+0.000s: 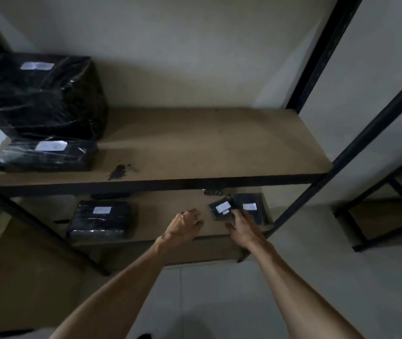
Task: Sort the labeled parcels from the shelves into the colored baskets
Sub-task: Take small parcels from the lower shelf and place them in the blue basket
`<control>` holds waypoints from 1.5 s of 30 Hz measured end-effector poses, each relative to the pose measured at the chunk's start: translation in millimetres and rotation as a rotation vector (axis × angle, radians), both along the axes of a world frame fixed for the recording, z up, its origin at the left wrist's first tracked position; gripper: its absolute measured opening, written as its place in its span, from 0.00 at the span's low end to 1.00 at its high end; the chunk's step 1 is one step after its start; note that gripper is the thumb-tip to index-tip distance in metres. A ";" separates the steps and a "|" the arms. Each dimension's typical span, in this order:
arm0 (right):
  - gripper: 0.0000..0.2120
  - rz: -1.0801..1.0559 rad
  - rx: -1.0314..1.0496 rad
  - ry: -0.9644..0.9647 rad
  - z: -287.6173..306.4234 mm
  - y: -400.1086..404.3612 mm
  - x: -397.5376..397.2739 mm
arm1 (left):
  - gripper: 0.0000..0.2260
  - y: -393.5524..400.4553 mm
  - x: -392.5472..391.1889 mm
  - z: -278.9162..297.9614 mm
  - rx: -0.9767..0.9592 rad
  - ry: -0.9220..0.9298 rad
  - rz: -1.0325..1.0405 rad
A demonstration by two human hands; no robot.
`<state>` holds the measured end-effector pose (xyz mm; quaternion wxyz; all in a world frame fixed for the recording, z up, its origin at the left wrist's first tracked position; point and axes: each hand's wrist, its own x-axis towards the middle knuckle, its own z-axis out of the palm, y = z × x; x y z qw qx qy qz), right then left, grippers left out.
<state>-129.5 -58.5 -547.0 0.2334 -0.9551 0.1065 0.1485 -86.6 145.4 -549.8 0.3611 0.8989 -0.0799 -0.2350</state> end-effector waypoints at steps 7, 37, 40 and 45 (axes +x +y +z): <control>0.17 0.035 0.123 -0.047 -73.0 -66.1 32.5 | 0.12 -73.6 12.3 -84.7 0.002 -0.067 0.166; 0.10 0.157 0.589 -0.470 -276.3 -128.3 144.6 | 0.29 -104.6 102.5 -292.4 -0.813 -0.237 0.284; 0.09 0.118 0.776 -0.451 -274.5 -126.7 142.1 | 0.25 -103.2 95.1 -282.9 -0.947 -0.116 0.281; 0.08 -0.027 1.150 -0.202 -239.2 -111.8 119.3 | 0.24 -95.4 72.2 -246.9 -1.092 0.119 0.391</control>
